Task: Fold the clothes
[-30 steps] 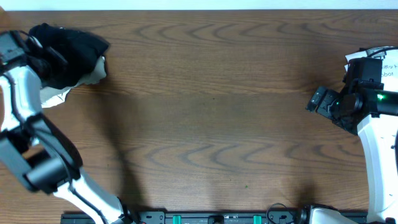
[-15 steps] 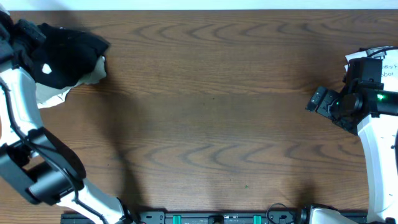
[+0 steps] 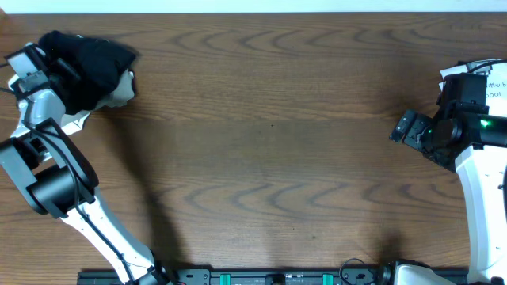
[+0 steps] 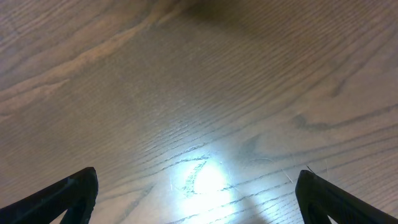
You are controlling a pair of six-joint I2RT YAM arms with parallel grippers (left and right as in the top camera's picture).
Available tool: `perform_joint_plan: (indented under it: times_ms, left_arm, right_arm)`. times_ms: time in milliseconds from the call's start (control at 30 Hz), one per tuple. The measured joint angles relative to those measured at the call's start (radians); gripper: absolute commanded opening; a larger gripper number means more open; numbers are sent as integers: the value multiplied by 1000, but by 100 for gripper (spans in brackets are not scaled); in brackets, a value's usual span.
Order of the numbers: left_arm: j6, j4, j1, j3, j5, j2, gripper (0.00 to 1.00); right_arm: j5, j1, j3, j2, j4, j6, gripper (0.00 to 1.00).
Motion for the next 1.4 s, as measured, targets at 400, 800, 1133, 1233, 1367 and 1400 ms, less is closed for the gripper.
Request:
perform_joint_plan:
  times_ms: [400,800,1133,1233,1367,1400]
  left_arm:
    - [9,-26,53,-8,265,-138,77]
    - [-170,-48,60,-8,737,-574,79]
    - [-167,-350,60,-8,983,-943,79]
    - [-89,-522,60,-7,1000,-1080,79]
    - [63,-783,59,-4,1003,-1266,79]
    - [98,-836,58,-3,1003,-1307,79]
  right_arm:
    - [0,0,0,0,0,0,99]
    - [0,0,0,0,0,0,99]
    - [0,0,0,0,0,0,99]
    - [0,0,0,0,0,0,99]
    - [0,0,0,0,1,0,99]
    - [0,0,0,0,1,0,99]
